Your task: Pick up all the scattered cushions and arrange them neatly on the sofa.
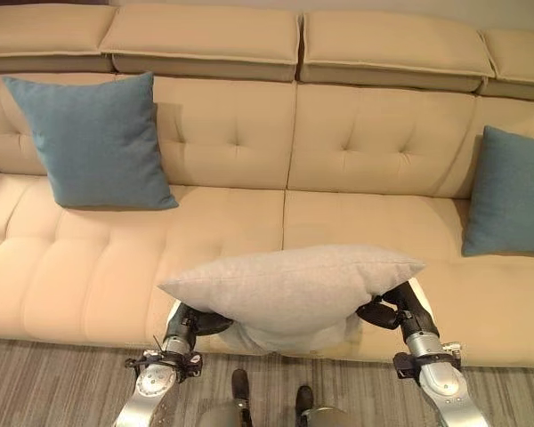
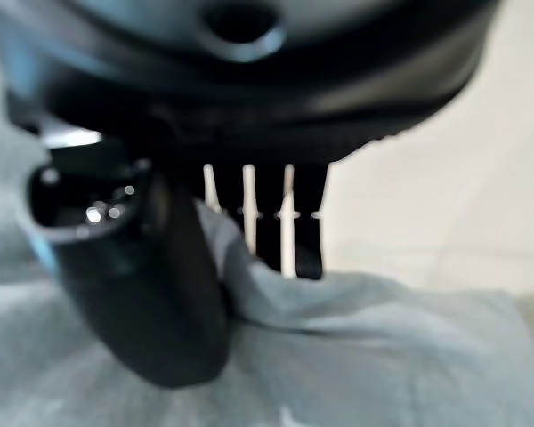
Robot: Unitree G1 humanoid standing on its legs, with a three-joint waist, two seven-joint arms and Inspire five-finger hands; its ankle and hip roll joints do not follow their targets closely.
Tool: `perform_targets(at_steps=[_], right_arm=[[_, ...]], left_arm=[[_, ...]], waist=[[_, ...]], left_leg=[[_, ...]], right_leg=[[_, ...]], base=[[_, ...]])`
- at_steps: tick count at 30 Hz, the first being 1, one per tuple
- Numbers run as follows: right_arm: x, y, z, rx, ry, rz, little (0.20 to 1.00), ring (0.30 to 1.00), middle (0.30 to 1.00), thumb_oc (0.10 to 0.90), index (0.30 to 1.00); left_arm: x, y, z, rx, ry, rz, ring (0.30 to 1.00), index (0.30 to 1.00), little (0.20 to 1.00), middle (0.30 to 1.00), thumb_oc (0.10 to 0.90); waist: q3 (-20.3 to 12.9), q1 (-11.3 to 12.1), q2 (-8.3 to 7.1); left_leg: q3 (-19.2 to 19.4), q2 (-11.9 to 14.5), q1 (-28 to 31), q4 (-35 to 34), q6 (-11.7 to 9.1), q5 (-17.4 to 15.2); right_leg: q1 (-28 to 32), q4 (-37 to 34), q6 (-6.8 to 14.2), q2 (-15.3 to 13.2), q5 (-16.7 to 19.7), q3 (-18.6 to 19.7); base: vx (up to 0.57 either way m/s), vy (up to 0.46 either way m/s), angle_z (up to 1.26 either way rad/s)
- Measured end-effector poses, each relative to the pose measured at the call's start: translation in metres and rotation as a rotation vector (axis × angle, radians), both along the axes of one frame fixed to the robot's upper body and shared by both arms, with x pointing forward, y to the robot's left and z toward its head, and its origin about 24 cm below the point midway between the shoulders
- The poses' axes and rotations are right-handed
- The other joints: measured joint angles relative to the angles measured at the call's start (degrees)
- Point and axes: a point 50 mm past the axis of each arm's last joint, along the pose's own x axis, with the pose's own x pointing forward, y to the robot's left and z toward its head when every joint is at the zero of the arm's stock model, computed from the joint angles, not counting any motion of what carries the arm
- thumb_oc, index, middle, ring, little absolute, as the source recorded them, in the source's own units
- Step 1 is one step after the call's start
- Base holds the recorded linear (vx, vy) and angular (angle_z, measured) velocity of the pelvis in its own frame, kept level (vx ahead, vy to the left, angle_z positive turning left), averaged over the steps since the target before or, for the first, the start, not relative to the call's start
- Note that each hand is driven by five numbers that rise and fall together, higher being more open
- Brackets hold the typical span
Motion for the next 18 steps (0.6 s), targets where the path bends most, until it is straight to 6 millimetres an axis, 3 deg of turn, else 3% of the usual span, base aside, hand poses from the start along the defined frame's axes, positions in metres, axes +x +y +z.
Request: perform_targets(at_steps=[1,3,4,5,7,9,11,13,14,18], right_arm=[[0.011,0.013,0.006,0.01,-0.028,0.051,0.3,0.3,0.3,0.4,0.3],[0.015,0.019,0.007,0.012,-0.036,0.077,0.3,0.3,0.3,0.4,0.3],[0.013,0.02,0.006,0.015,-0.028,0.077,0.3,0.3,0.3,0.4,0.3],[0.008,0.018,0.002,0.015,-0.01,0.074,0.3,0.3,0.3,0.4,0.3],[0.007,0.019,0.0,0.014,-0.003,0.079,0.3,0.3,0.3,0.4,0.3],[0.008,0.019,0.001,0.012,-0.005,0.085,0.3,0.3,0.3,0.4,0.3],[0.007,0.018,0.0,0.009,0.002,0.086,0.3,0.3,0.3,0.4,0.3],[0.007,0.017,0.001,0.008,0.004,0.087,0.3,0.3,0.3,0.4,0.3],[0.006,0.015,0.0,0.003,0.006,0.082,0.3,0.3,0.3,0.4,0.3],[0.004,0.006,0.001,-0.001,0.006,0.05,0.3,0.3,0.3,0.4,0.3]], left_arm=[[0.002,0.014,0.005,0.025,-0.014,0.034,0.3,0.3,0.3,0.3,0.4],[0.004,0.02,0.008,0.034,-0.026,0.053,0.3,0.3,0.3,0.3,0.4],[0.004,0.02,0.008,0.028,-0.027,0.06,0.3,0.3,0.3,0.3,0.4],[0.003,0.021,0.008,0.034,-0.026,0.059,0.3,0.3,0.3,0.3,0.4],[0.0,0.024,0.007,0.044,-0.017,0.061,0.3,0.3,0.3,0.3,0.4],[-0.002,0.022,0.005,0.037,-0.011,0.063,0.3,0.3,0.3,0.3,0.4],[-0.003,0.021,0.003,0.029,-0.007,0.066,0.3,0.3,0.3,0.3,0.4],[-0.003,0.02,0.003,0.028,-0.008,0.065,0.3,0.3,0.3,0.3,0.4],[-0.003,0.019,0.003,0.026,-0.006,0.06,0.3,0.3,0.3,0.3,0.4],[-0.003,0.009,0.0,-0.009,-0.006,0.054,0.3,0.3,0.3,0.3,0.4]], waist=[[0.1,0.7,-0.72],[0.3,0.6,-1.44],[0.4,0.1,-1.42],[0.4,-0.1,-1.68],[0.0,0.4,-2.57],[-0.1,0.1,-2.86],[-0.1,0.3,-2.71],[0.1,0.1,-2.12],[0.1,0.0,-1.46],[-0.1,-1.0,0.15]], left_leg=[[3.6,0.4,0.3,-0.3,0.7,-0.4],[4.4,-0.2,1.0,-0.9,1.9,-1.2],[4.1,-0.3,2.0,-1.7,2.1,-1.2],[4.1,-0.3,3.6,-3.2,1.7,-1.0],[5.3,-0.7,4.7,-4.3,1.6,-0.3],[4.6,-1.3,4.9,-5.2,1.5,-0.3],[3.9,-1.3,5.1,-5.4,1.3,-0.3],[2.6,-0.9,5.0,-5.4,0.9,-0.2],[1.5,-0.5,5.3,-5.4,0.3,0.1],[-2.1,0.2,6.6,-4.7,-1.7,0.7]], right_leg=[[-3.7,4.5,1.7,-0.5,1.0,2.7],[-6.5,10.0,2.1,-0.6,1.0,3.9],[-8.7,13.8,4.2,-0.3,-1.2,4.8],[-8.9,11.8,3.8,1.2,-2.7,5.3],[-9.5,7.5,2.3,1.8,-1.7,2.7],[-11.1,4.2,1.6,2.5,1.1,0.4],[-10.4,0.8,1.2,2.9,6.5,-0.2],[-8.6,-1.7,-0.8,3.4,7.8,-1.1],[-6.4,-4.6,-3.6,4.4,9.9,-1.1],[-1.9,-7.8,-3.7,4.8,9.9,-2.7]], base=[[0.16,0.213,-0.84],[0.18,0.138,-0.61],[0.14,0.06,-0.09],[0.12,0.028,0.0],[0.15,0.011,-0.11],[0.14,-0.009,0.1],[0.15,-0.025,0.19],[0.19,-0.035,0.2],[0.25,-0.062,0.27],[0.1,-0.066,0.38]])
